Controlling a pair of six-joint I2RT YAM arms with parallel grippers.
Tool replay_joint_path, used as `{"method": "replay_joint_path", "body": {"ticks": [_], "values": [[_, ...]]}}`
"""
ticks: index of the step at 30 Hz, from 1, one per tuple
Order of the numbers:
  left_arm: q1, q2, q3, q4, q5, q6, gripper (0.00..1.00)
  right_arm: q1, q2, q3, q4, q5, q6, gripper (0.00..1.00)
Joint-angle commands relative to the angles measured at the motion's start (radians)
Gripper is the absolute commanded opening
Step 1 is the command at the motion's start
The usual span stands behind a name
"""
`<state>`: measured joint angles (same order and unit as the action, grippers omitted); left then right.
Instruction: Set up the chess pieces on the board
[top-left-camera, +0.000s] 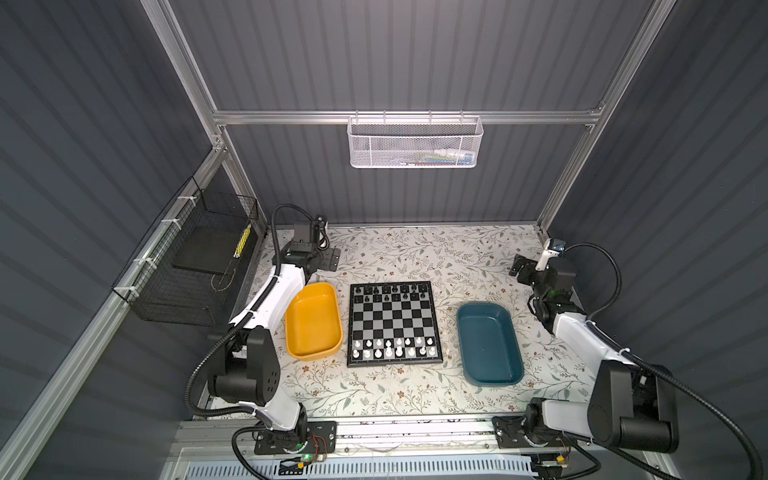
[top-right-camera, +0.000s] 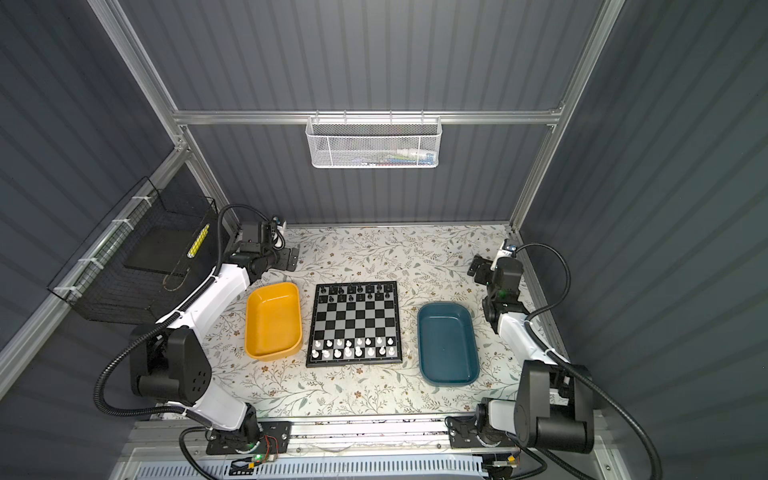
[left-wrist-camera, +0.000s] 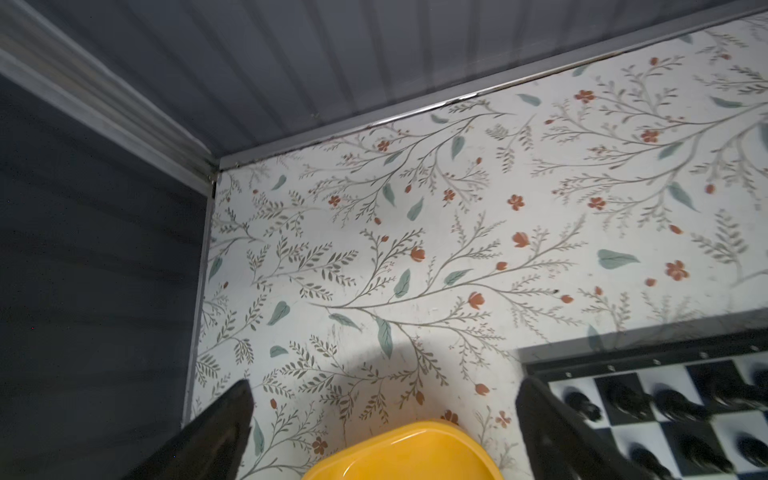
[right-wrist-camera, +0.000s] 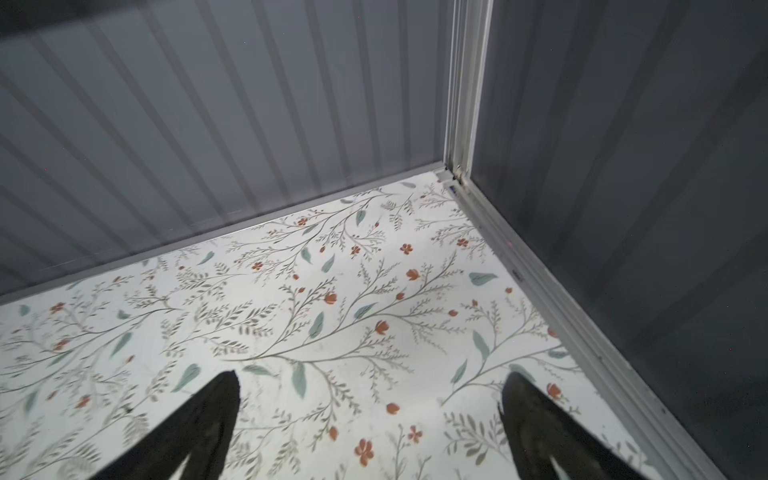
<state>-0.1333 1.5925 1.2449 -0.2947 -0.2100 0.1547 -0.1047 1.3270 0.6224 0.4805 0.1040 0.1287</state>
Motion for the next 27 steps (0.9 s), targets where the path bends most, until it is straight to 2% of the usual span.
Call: {"method": "replay_joint_path", "body": {"ticks": [1,4,6,8,11,14,18,20,23,25,27], "values": [[0.029,-0.051,-0.125,0.218,-0.002,-0.083,1.0,-0.017,0.047,-0.093,0.263,0.0,-0.099,0.99],[0.05,-0.08,-0.265,0.356,0.043,-0.105,1.0,-0.011,-0.024,-0.204,0.369,0.016,-0.116,0.99],[0.057,-0.08,-0.341,0.48,0.022,-0.108,1.0,-0.02,-0.118,-0.215,0.271,0.05,-0.066,0.99],[0.068,-0.06,-0.382,0.562,0.021,-0.112,1.0,-0.022,-0.198,-0.234,0.168,-0.01,-0.058,0.99],[0.082,-0.017,-0.428,0.645,0.032,-0.125,1.0,-0.023,-0.245,-0.353,0.315,-0.006,-0.034,0.99],[0.089,0.001,-0.503,0.735,0.063,-0.138,1.0,-0.025,-0.261,-0.381,0.345,-0.03,-0.061,0.99],[0.09,-0.017,-0.619,0.83,0.09,-0.147,0.99,-0.025,-0.305,-0.371,0.209,-0.074,-0.043,0.99],[0.092,-0.006,-0.666,0.9,0.107,-0.135,1.0,-0.027,-0.261,-0.429,0.35,-0.034,-0.027,0.99],[0.091,0.016,-0.725,1.011,0.104,-0.139,0.99,-0.032,-0.145,-0.447,0.481,-0.059,-0.03,0.99],[0.092,0.035,-0.759,1.104,0.108,-0.143,0.99,-0.032,-0.144,-0.425,0.438,-0.107,-0.02,0.99],[0.092,0.066,-0.782,1.166,0.102,-0.149,0.99,-0.031,-0.095,-0.426,0.509,-0.141,-0.009,0.99]]}}
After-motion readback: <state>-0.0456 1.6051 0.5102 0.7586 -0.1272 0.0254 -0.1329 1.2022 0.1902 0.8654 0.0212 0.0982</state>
